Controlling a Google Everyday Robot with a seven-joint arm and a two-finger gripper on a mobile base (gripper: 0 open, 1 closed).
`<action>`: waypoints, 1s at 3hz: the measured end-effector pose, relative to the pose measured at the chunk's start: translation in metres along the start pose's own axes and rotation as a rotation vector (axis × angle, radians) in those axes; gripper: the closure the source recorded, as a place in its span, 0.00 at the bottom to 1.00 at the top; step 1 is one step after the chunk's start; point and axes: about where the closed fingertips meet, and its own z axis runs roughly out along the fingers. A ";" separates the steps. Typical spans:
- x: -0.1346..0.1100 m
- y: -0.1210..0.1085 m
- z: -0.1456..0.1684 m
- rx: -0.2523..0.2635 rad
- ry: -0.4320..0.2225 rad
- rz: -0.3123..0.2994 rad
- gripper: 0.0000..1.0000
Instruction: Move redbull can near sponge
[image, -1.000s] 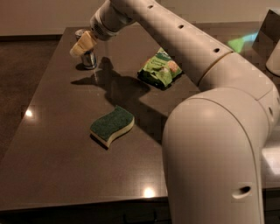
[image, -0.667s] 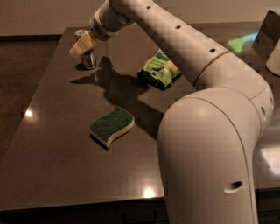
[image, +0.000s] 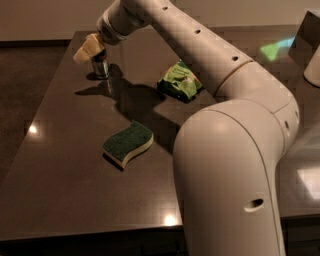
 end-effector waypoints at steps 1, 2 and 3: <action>-0.004 -0.001 0.005 -0.017 -0.002 -0.016 0.19; -0.005 0.000 0.002 -0.035 -0.008 -0.030 0.42; -0.007 0.003 -0.008 -0.054 -0.008 -0.050 0.65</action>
Offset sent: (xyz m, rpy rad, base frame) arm 0.0037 -0.0028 0.0142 0.0085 -0.0129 0.0691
